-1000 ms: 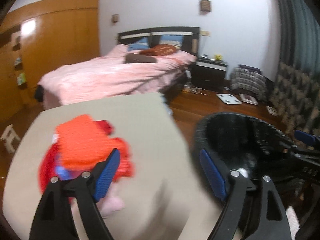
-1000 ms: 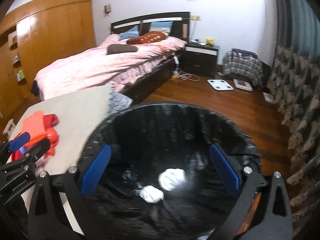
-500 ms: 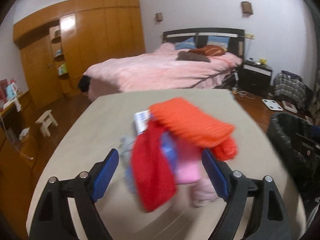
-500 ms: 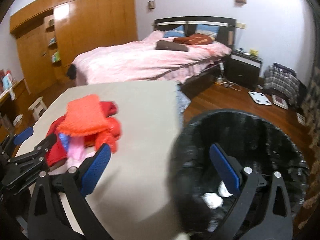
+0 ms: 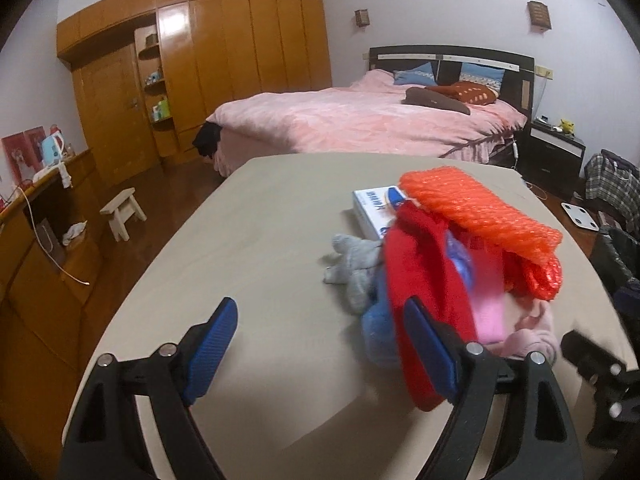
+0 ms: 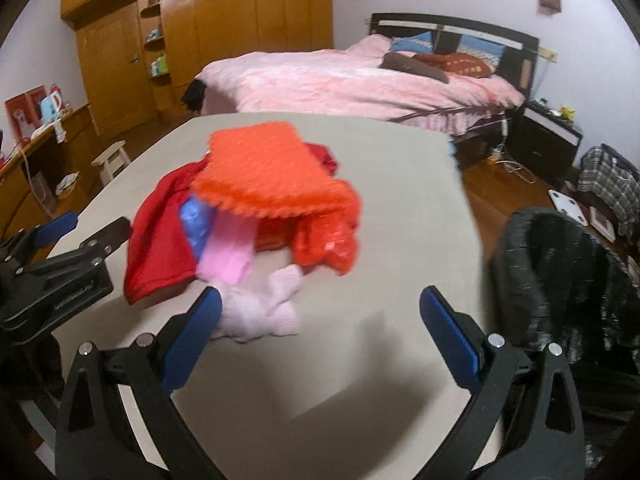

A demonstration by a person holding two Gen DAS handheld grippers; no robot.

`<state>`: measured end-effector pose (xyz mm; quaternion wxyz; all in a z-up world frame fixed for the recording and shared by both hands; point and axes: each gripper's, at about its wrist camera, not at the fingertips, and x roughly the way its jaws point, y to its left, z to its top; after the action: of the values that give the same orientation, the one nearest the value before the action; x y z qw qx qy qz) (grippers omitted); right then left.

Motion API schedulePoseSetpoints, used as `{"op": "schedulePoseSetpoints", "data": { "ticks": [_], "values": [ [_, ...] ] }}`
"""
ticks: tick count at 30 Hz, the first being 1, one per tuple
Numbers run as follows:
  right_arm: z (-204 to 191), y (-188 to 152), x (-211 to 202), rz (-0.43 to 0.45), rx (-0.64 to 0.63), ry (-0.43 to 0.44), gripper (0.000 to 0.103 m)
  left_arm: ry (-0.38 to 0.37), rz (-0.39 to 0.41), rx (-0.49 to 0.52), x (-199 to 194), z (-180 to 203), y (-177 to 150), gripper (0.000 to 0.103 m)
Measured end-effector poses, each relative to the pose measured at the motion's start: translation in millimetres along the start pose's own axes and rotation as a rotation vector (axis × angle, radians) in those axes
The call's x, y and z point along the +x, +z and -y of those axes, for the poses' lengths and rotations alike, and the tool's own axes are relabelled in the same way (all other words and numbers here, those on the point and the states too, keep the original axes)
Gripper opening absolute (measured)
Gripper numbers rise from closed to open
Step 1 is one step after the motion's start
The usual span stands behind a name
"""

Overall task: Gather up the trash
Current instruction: 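Grasp the pink sock with the right tool while the left tool grasps the red cloth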

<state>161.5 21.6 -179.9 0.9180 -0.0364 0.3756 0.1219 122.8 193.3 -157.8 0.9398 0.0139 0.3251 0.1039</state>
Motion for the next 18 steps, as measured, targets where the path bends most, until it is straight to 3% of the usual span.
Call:
{"op": "schedulePoseSetpoints", "data": {
  "ticks": [10,15,17,18],
  "values": [
    [-18.6,-1.6,30.6,-0.099,-0.036,0.030,0.096,-0.004,-0.025,-0.027,9.9,-15.2,-6.0,0.083],
    [-21.5,-3.1,33.6,-0.120,-0.047,0.118,0.067,-0.005,-0.019,-0.012,9.0,-11.3,-6.4,0.083],
    [-23.9,-4.0,32.2,-0.121,-0.053,0.153,0.047,-0.005,-0.011,0.001,7.2,-8.6,-7.4,0.083],
    [-26.0,-4.0,29.5,-0.114,-0.066,0.156,0.045,-0.005,-0.007,0.007,5.5,-8.0,-8.6,0.083]
  ]
}}
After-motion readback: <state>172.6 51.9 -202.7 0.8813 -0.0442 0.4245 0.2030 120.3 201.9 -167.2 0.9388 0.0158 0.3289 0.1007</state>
